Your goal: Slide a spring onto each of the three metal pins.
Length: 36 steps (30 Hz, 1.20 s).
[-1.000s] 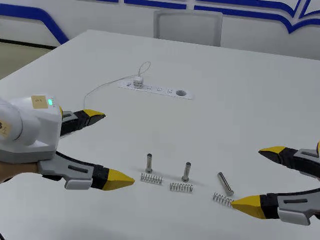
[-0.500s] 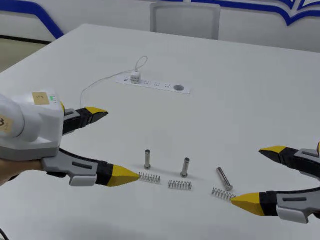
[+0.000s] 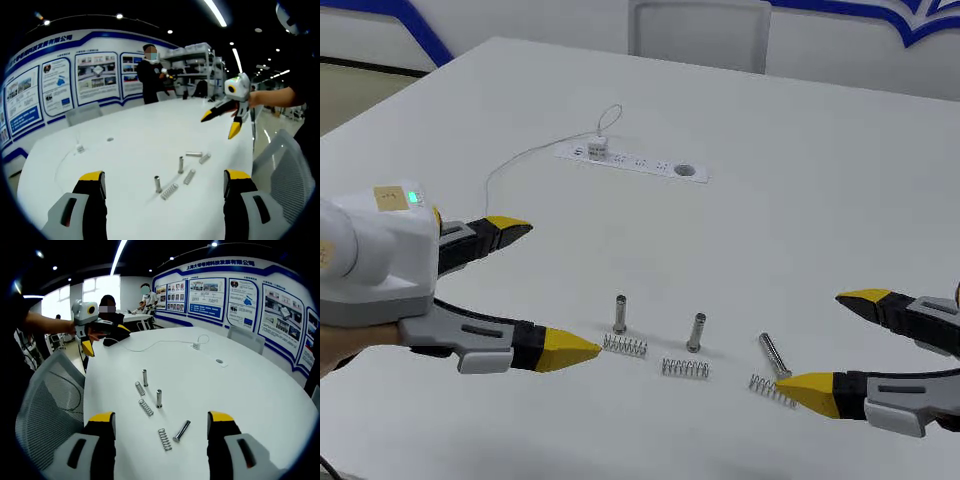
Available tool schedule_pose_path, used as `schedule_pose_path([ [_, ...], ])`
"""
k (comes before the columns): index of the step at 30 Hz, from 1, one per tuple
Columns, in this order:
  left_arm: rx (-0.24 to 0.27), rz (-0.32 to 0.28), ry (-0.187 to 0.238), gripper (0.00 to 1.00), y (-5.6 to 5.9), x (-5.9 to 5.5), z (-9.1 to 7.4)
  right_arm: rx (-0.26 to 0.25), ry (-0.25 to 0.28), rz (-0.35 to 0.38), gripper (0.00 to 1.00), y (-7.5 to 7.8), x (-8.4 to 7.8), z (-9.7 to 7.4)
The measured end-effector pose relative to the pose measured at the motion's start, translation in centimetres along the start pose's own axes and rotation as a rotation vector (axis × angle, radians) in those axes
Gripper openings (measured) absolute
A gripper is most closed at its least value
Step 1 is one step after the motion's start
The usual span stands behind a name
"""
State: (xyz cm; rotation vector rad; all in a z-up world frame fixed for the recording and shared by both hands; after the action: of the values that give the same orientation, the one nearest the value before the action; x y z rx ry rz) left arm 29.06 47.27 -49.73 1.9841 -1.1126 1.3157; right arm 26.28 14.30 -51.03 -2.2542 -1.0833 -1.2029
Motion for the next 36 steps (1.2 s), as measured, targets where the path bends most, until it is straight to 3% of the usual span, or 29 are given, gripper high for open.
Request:
schedule_pose_path([
  [2, 0.004, 0.014, 0.003, 0.97, 0.0, 0.1, -0.1, 0.013, 0.007, 0.008, 0.76, -0.2, -0.1, 0.2],
  [5, -0.001, 0.004, 0.029, 0.96, 0.0, 0.3, -0.2, 0.017, -0.022, 0.0, 0.76, -0.4, -0.5, 0.6],
  [16, -0.011, -0.018, 0.003, 0.97, -0.3, -0.8, -0.2, 0.019, -0.054, -0.009, 0.75, -0.2, -0.5, 1.9],
  [21, -0.008, -0.018, -0.004, 0.97, -0.3, -1.1, 0.1, -0.001, -0.062, 0.003, 0.74, 0.4, -0.7, 2.5],
  [32, -0.007, -0.022, 0.039, 0.95, -0.6, -0.6, 0.9, -0.026, -0.08, 0.042, 0.72, 1.3, -1.5, 3.5],
  [36, -0.007, -0.021, 0.032, 0.94, -0.8, -0.8, 1.3, -0.045, -0.087, 0.053, 0.71, 1.8, -1.7, 3.9],
])
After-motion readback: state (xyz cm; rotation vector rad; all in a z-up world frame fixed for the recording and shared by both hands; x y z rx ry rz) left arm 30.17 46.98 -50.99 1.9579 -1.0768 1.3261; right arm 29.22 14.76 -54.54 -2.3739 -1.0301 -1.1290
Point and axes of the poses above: the centre of the closed fingertips' face, and the gripper's own axes: z roughly forward along the fingers, y roughly to its right, x roughly out of its top, the point moved 9 cm from there along -z, roughly backward along the fingers, and after that the axes turned 4 degrees about -y, right-handed, at the moved point
